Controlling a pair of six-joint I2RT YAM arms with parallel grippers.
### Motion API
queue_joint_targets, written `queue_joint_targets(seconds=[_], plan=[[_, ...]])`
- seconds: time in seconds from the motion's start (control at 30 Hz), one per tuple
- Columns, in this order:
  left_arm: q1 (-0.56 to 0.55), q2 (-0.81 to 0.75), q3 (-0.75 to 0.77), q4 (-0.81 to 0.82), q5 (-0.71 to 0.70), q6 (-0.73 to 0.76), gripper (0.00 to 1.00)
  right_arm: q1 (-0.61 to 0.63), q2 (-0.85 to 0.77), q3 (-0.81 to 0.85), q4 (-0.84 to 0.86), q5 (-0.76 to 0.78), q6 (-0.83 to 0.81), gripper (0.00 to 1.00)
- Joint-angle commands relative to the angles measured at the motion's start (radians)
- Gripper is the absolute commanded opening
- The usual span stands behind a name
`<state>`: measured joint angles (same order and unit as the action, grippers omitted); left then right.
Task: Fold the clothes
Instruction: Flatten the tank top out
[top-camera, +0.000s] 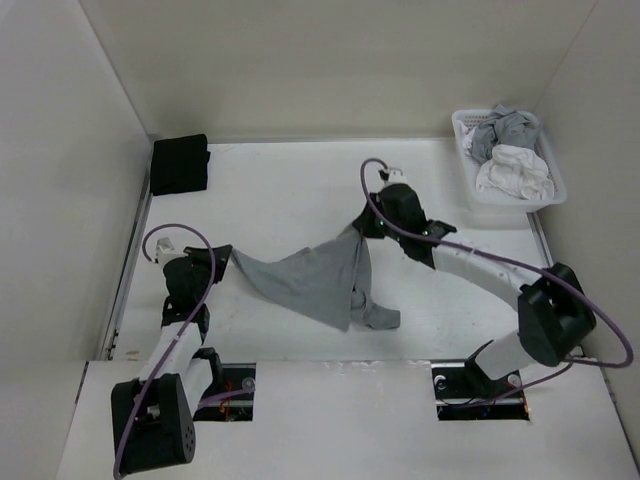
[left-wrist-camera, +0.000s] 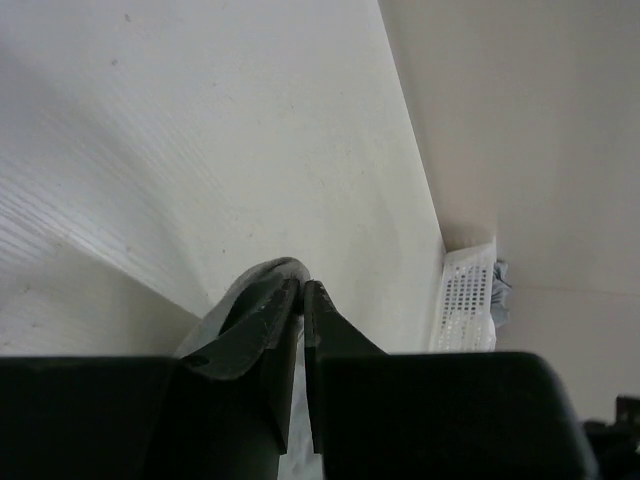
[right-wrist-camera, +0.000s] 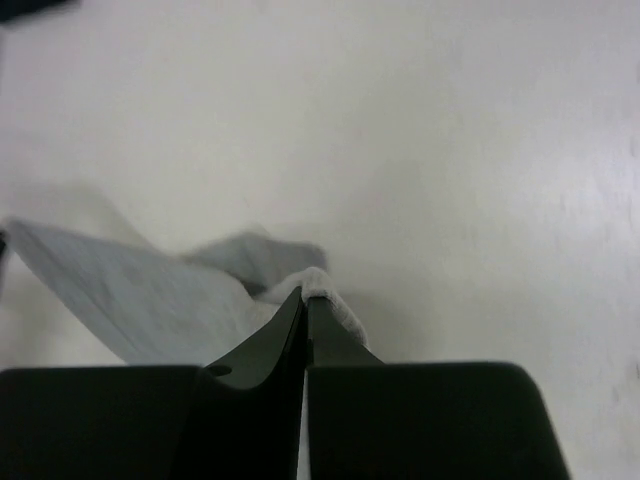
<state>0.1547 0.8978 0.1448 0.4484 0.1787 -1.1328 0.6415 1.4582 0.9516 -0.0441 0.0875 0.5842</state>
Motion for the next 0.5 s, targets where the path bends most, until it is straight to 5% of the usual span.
queue_joint_targets(seconds=[0.0, 0.17, 0.3, 0.4, 0.47], plan=[[-0.019, -0.013, 0.038, 0.082, -0.013, 0.001, 0.05, -0.07, 0.133, 0.231, 0.055, -0.064, -0.066, 0.03], [-0.008, 0.003, -0.002, 0.072, 0.001, 0.011, 0.05, -0.194, 0.465, 0.548, 0.007, -0.121, -0.086, 0.08], [-0.008, 0.01, -0.046, 0.075, 0.025, 0.018, 0.05, -0.24, 0.57, 0.745, -0.105, -0.103, -0.076, 0.37], [-0.002, -0.016, -0.08, 0.07, 0.038, 0.034, 0.05, -0.23, 0.42, 0.589, -0.09, -0.056, -0.075, 0.43], [0.006, -0.036, -0.09, 0.062, 0.044, 0.044, 0.05, -0.175, 0.273, 0.386, -0.022, -0.042, -0.075, 0.36]])
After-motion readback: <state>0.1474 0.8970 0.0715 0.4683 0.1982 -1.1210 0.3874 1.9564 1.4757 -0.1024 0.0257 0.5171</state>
